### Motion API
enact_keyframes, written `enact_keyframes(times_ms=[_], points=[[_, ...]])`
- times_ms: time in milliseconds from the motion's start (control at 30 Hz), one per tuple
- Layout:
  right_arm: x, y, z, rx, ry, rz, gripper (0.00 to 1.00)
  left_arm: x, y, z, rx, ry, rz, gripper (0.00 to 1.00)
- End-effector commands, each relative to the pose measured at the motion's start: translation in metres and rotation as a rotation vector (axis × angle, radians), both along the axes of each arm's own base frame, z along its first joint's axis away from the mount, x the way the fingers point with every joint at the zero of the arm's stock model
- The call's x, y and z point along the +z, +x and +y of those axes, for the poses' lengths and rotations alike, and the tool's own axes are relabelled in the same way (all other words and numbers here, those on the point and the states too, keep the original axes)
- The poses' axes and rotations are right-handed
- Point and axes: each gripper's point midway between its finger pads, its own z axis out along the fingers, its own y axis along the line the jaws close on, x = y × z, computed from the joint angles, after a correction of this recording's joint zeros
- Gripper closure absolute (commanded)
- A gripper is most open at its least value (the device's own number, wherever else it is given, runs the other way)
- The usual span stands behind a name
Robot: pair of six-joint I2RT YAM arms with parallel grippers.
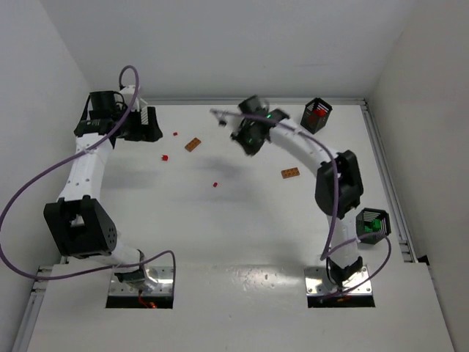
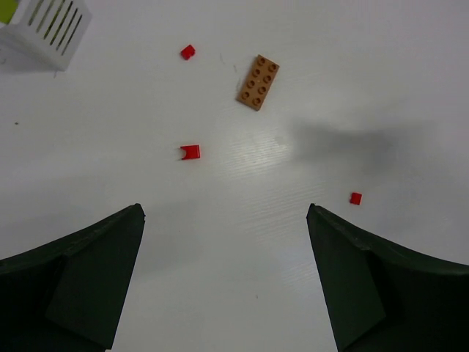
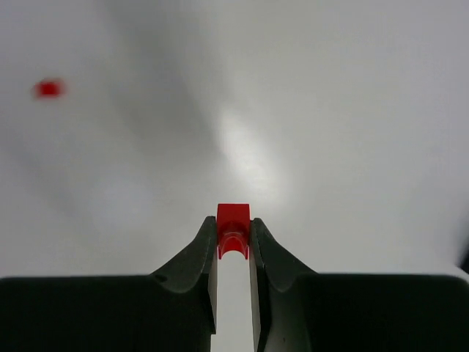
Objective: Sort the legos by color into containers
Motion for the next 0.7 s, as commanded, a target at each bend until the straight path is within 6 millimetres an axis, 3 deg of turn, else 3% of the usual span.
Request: enact_keyframes(times_ms=[0,100,133,167,267,500,667], points=[[0.084,0.09,-0.081,-0.32,0.11,-0.163,1.0,0.006,0.0,-0.01,-0.066,0.06,-0.031,0.01],[0.122,0.139,-0.126,-0.498,0.178,-0.271,1.0,-0.008,0.002,-0.023,-0.101,0.068,0.001,0.01],[0.13,0.154,-0.155,-0.581,0.197,-0.299,1.0,-0.015,0.004,-0.023,-0.102,0.065,0.018,0.01],[0.152,0.165,-0.165,-0.612,0.231,-0.347,1.0,-0.015,0.003,-0.029,-0.117,0.065,0.017,0.01],[0.163,0.19,-0.203,-0.712,0.263,-0.402,1.0,-0.027,0.006,-0.038,-0.138,0.068,0.046,0.01],[0.132,0.215,-0.255,-0.864,0.267,-0.389,1.0,-0.048,0.006,-0.037,-0.117,0.108,0.09,0.01],[0.135,0.23,-0.278,-0.914,0.292,-0.425,1.0,-0.056,0.002,-0.036,-0.103,0.108,0.1,0.01]])
